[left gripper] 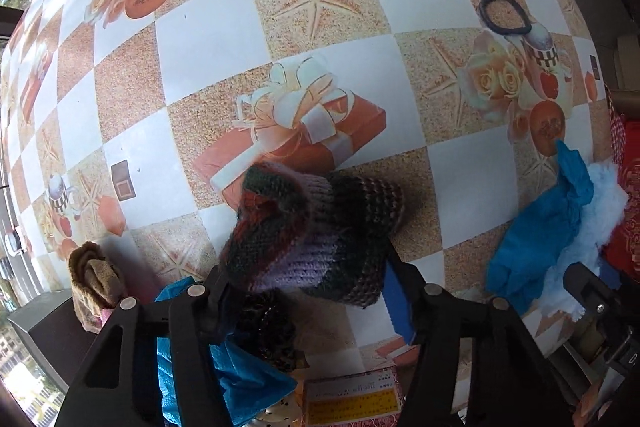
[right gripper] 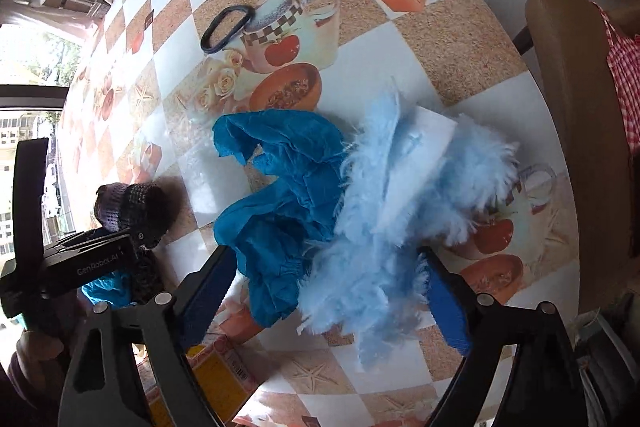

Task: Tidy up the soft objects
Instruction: 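Grasp the knitted striped hat with left tool while right tool grasps fluffy blue plush, then lift and carry the hat and blue plush over the white box with both tools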

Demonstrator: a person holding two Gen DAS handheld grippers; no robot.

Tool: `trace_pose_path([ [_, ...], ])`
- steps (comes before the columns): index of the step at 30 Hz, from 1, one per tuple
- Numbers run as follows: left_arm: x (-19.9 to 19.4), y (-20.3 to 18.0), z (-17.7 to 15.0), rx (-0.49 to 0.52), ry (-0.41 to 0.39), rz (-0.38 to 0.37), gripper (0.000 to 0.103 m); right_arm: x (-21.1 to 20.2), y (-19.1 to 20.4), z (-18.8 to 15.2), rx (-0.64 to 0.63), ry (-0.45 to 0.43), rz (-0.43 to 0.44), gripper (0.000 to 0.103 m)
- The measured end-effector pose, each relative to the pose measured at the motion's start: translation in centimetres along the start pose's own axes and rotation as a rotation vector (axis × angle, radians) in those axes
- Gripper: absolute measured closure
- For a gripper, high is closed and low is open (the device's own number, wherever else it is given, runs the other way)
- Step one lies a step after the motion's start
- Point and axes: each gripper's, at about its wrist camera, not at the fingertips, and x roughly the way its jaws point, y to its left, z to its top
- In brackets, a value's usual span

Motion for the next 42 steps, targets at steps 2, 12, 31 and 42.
trace_pose_path([
  [2, -0.1, 0.1, 0.1, -0.008, -0.014, -0.02, 0.042, -0.8, -0.7, -0.1, 0.043, -0.029, 0.006, 0.011],
  [12, 0.2, -0.5, 0.7, 0.007, -0.037, 0.023, 0.043, 1.4, -1.2, 1.2, -0.008, -0.029, -0.212, 0.02],
  [31, -5.3, 0.0, -1.9, 0.086, -0.203, -0.012, 0.085, -4.6, -1.6, -2.0, -0.048, -0.093, -0.047, 0.077],
  [42, -4.9, 2.0, 0.7, 0.012, -0.213, -0.078, 0.032, -3.0, -2.0, -4.4, -0.04, -0.069, 0.016, 0.077],
])
